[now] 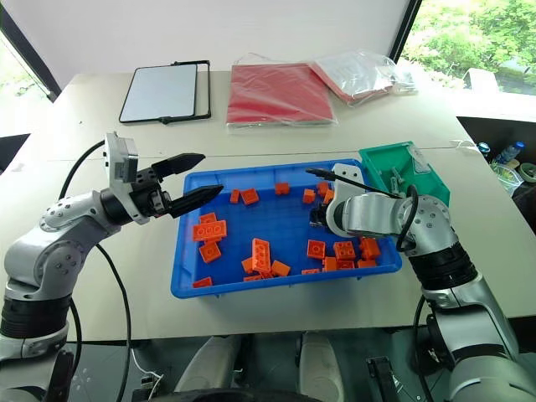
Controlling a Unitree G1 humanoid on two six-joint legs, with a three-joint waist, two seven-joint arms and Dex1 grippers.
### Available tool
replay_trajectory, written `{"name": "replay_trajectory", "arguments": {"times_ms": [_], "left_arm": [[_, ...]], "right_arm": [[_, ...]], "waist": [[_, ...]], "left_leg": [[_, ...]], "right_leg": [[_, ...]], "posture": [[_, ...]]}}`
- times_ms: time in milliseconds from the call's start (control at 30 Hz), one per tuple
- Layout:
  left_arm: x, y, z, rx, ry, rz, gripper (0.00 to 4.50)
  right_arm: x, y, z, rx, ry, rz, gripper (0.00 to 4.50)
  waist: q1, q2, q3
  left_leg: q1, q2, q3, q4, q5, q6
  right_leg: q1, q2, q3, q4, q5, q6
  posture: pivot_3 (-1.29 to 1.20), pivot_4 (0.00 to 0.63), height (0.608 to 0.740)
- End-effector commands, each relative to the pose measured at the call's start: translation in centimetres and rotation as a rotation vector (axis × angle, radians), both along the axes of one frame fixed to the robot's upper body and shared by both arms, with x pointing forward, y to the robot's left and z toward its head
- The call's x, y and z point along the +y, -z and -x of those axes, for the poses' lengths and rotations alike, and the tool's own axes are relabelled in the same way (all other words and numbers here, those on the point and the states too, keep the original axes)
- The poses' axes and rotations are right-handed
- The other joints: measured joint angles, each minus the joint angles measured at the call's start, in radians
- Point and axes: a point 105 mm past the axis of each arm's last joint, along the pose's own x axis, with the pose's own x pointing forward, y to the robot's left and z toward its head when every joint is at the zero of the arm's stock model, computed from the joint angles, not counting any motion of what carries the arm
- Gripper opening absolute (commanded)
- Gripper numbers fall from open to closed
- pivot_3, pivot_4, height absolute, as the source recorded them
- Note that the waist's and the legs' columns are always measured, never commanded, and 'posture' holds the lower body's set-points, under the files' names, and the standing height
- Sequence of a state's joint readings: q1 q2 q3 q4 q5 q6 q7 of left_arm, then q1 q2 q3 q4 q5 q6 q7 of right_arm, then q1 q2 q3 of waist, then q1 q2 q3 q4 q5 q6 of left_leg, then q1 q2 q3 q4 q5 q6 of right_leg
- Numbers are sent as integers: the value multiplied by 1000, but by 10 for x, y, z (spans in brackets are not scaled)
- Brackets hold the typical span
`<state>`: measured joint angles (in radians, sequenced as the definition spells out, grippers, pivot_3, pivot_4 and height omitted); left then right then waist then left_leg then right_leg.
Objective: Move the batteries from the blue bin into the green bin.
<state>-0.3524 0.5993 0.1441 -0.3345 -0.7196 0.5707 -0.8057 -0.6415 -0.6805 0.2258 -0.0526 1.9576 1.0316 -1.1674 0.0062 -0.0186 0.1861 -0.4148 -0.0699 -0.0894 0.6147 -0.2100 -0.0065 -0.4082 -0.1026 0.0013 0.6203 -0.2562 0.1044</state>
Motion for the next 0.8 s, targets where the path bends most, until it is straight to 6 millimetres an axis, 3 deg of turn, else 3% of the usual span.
{"name": "replay_trajectory", "arguments": {"times_ms": [33, 100, 267, 367, 467, 600, 700, 800], "left_arm": [[3, -13, 3, -59, -6, 1, 4500], [3, -13, 3, -59, -5, 2, 4500], [3, -11, 2, -55, -4, 5, 4500], [3, -9, 1, -50, 1, 3, 4500], [4, -7, -1, -47, 6, 2, 4500], [1, -8, -7, -49, 21, 3, 4500], [-3, -10, -9, -52, 40, 3, 4500], [-6, -10, -12, -54, 55, 2, 4500]], "right_arm": [[9, 11, 7, 44, -47, -10, 1203], [12, 7, 6, 28, -61, -19, 168], [15, -30, 7, -119, -182, -39, 168], [16, -72, 20, -290, -344, -60, 168], [8, -101, 34, -402, -442, -76, 168], [-28, -121, 34, -502, -411, 67, 168], [-67, -119, 23, -524, -299, 221, 168], [-91, -110, 15, -541, -229, 289, 168]], "waist": [[-3, 0, 0], [-7, 0, 0], [-17, 2, 1], [-16, 5, 3], [-15, 5, 3], [-14, 5, 3], [-13, 5, 3], [-13, 5, 3]], "left_leg": [[0, 0, 0, 0, 0, 0], [1, 0, 0, 0, 0, 0], [1, 0, 0, 0, 0, 0], [-3, 0, 0, 0, 0, 0], [-6, 0, 0, 1, 0, 1], [-6, 0, 0, 1, 0, 1], [-7, 0, 0, 3, -1, 1], [-7, 0, 1, 3, -1, 1]], "right_leg": [[0, 0, 0, 0, 0, 0], [0, 0, 0, 0, 0, 0], [0, 0, 0, 0, 0, 0], [-2, 0, 0, 0, 0, 0], [-5, 0, -1, 0, 2, 3], [-4, 0, -2, -1, 2, 3], [-4, 0, -2, -1, 1, 2], [-4, 0, -1, -1, 1, 2]], "posture": [[0, 150, 731], [0, 150, 731], [0, 150, 731], [0, 150, 731], [0, 150, 731], [0, 150, 731], [0, 150, 731], [0, 150, 731]]}}
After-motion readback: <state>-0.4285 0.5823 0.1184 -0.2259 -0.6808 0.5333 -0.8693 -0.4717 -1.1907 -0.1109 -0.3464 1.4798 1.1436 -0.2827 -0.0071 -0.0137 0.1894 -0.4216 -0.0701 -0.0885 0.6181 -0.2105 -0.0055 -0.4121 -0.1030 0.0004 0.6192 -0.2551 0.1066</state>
